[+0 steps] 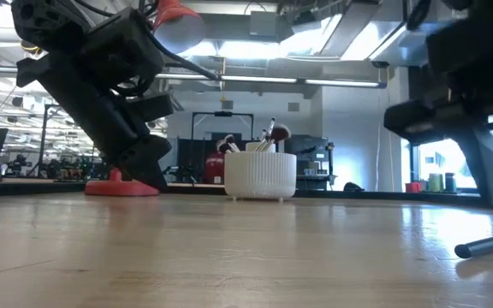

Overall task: Put items in baskets/containers
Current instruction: Put the black eyeshadow brush into the white organizer

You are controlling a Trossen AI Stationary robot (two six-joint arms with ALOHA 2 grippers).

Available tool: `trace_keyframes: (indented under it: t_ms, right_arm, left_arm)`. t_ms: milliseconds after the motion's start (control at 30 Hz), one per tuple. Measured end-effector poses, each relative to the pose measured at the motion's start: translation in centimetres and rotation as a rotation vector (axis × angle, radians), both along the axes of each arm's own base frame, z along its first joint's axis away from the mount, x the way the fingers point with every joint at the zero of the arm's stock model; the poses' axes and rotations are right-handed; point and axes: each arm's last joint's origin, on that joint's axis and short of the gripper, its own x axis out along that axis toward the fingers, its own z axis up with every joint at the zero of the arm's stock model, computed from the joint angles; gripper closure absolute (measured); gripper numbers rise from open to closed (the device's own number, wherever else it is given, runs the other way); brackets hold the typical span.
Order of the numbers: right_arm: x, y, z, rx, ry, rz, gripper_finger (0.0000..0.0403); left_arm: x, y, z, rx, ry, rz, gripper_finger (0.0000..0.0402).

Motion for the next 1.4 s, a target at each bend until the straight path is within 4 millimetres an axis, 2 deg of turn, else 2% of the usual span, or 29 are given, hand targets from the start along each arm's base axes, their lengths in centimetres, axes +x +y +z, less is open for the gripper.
trace_keyframes:
  t_ms: [200, 367, 467, 600, 700, 767, 833, 933, 1000, 1100, 1233, 1400]
  right_arm:
    - [-0.3, 1.3, -1.9, -0.035, 0.070, 0.006, 0.0294]
    - [-0.4, 1.9, -2.6, -0.063, 0.083, 0.014, 0.0298]
    - [-0.4, 1.8, -2.6, -0.078, 0.078, 0.018, 0.0320]
    - [-0.4, 1.7, -2.6, -0.128, 0.055, 0.062, 0.0381]
    - [-0.3, 1.6, -2.5, -0.195, 0.038, 0.106, 0.0392]
    - [-0.4, 1.4, -2.2, -0.289, 0.043, 0.139, 0.0389]
    - [-0.7, 0.6, -1.7, -0.473, 0.081, 0.178, 0.0391]
    - [-0.1, 0.1, 0.3, -0.742, 0.032, 0.207, 0.0398]
    - [-0.2, -0.8, 1.5, -0.940, 0.061, 0.246, 0.0397]
    - [0.5, -1.9, 3.2, -1.140, 0.069, 0.274, 0.0397]
    - [1.3, -3.6, 4.5, -1.298, 0.120, 0.310, 0.0399]
    - [2.3, -6.3, 4.9, -1.489, 0.216, 0.369, 0.0399]
  left_arm:
    - [0.0, 0.0, 0.0, -0.005, 0.000, -0.004, 0.0327]
    - [0.0, 0.0, 0.0, -0.010, 0.001, -0.007, 0.0327]
    - [0.0, 0.0, 0.0, -0.010, 0.003, -0.010, 0.0327]
    - [0.0, 0.0, 0.0, -0.004, 0.012, -0.020, 0.0327]
    - [0.0, 0.0, 0.0, -0.004, 0.011, -0.020, 0.0327]
    - [0.0, 0.0, 0.0, -0.004, 0.011, -0.020, 0.0327]
    - [0.0, 0.0, 0.0, -0.004, 0.011, -0.020, 0.0327]
    - [0.0, 0.0, 0.0, -0.003, 0.010, -0.020, 0.0327]
    - [0.0, 0.0, 0.0, -0.003, 0.010, -0.020, 0.0327]
    - [0.0, 0.0, 0.0, -0.003, 0.010, -0.020, 0.0327]
    - [0.0, 0.0, 0.0, 0.000, 0.015, -0.025, 0.0327]
    - [0.0, 0.0, 0.0, -0.002, 0.013, -0.023, 0.0327]
